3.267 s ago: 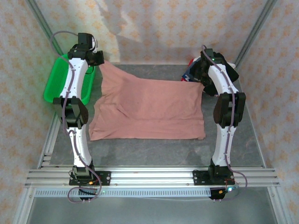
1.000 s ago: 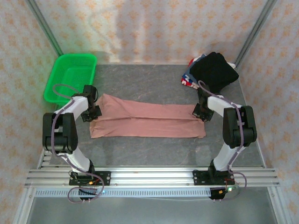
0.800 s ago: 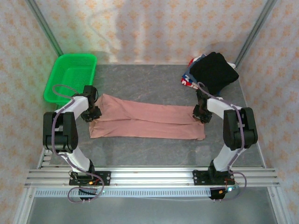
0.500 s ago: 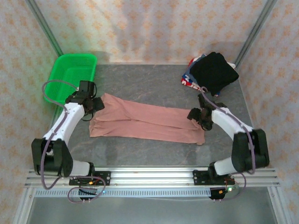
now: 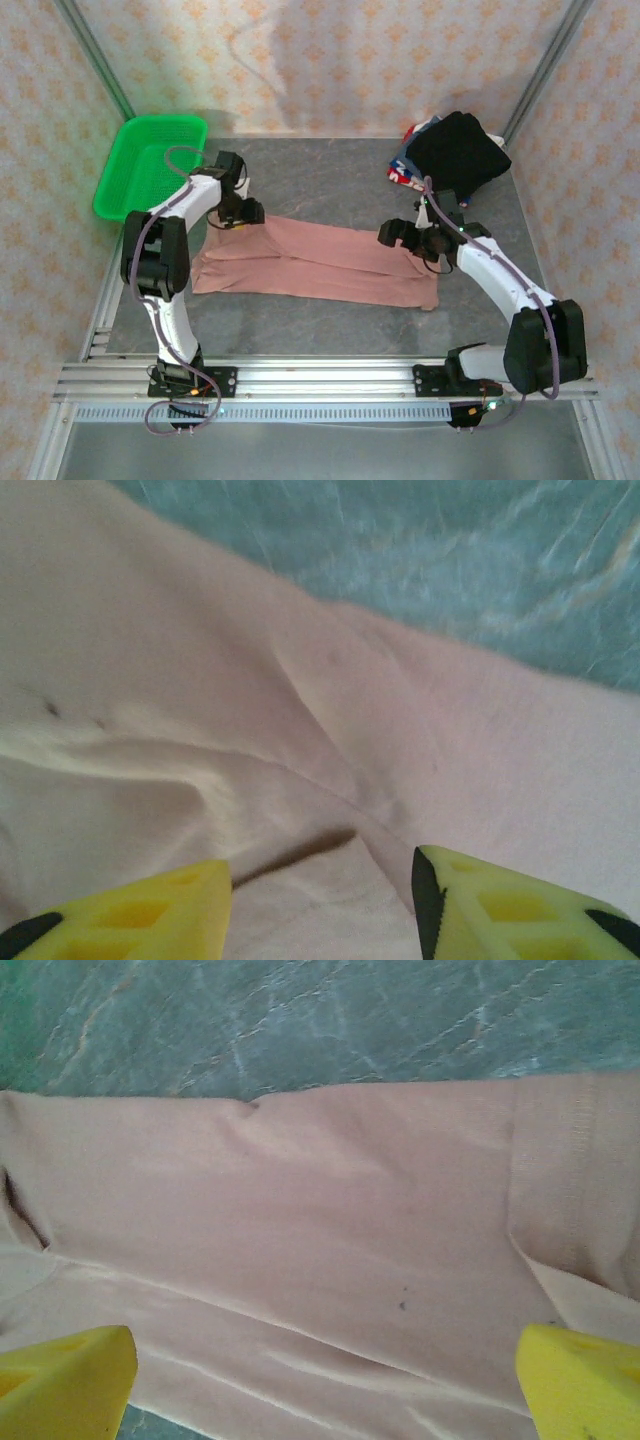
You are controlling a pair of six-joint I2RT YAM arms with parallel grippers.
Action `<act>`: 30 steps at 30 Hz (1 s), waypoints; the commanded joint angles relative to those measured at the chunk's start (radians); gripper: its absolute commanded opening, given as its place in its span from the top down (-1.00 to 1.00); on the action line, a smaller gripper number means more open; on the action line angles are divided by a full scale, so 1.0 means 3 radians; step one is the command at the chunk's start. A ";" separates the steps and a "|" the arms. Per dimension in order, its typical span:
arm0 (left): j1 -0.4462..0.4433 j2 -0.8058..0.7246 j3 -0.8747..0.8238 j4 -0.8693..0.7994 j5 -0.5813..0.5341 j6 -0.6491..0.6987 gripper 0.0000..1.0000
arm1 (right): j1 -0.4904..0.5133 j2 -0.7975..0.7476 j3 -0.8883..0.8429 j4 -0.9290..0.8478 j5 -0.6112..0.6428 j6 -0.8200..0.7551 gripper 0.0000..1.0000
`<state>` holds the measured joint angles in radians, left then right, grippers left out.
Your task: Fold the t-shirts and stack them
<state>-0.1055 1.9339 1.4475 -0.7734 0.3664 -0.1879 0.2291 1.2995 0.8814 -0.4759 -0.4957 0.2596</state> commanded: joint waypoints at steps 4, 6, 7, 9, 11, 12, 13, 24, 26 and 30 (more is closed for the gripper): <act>-0.0118 0.0132 0.0146 -0.0301 0.0052 -0.0091 0.13 | 0.0010 0.0061 0.0153 0.0043 -0.0109 -0.0152 -0.96; -0.0150 0.0160 0.0118 -0.0270 0.0058 -0.0206 0.16 | 0.0014 0.0071 0.0173 0.0037 -0.0096 -0.0177 -0.96; -0.0166 0.0188 0.0109 -0.0258 0.0038 -0.0255 0.19 | 0.0011 0.0083 0.0184 0.0032 -0.0092 -0.0183 -0.96; -0.0185 0.0231 0.0092 -0.0253 -0.0057 -0.0347 0.21 | 0.0013 0.0105 0.0214 0.0024 -0.0096 -0.0194 -0.96; -0.0185 0.0261 0.0064 -0.0206 -0.0115 -0.0461 0.21 | 0.0014 0.0128 0.0232 0.0026 -0.0106 -0.0187 -0.96; -0.0185 0.0270 0.0058 -0.0182 -0.0132 -0.0523 0.21 | 0.0013 0.0139 0.0242 0.0027 -0.0114 -0.0190 -0.96; -0.0190 0.0273 0.0049 -0.0152 -0.0134 -0.0577 0.21 | 0.0014 0.0147 0.0247 0.0027 -0.0121 -0.0187 -0.96; -0.0220 0.0206 -0.0078 -0.0132 -0.0202 -0.0881 0.78 | 0.0014 0.0217 0.0290 0.0049 -0.0063 -0.0171 -0.96; -0.0221 0.0130 -0.0120 -0.0122 -0.0191 -0.0928 0.84 | 0.0013 0.0228 0.0294 0.0071 -0.0039 -0.0156 -0.97; -0.0244 -0.0060 -0.0297 -0.0088 -0.0194 -0.1044 0.91 | 0.0013 0.0267 0.0313 0.0117 -0.0016 -0.0121 -0.97</act>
<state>-0.1688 1.9816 1.3964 -0.7921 0.3325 -0.4572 0.2302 1.3720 0.9394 -0.4694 -0.5213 0.2234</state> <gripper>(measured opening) 0.051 0.984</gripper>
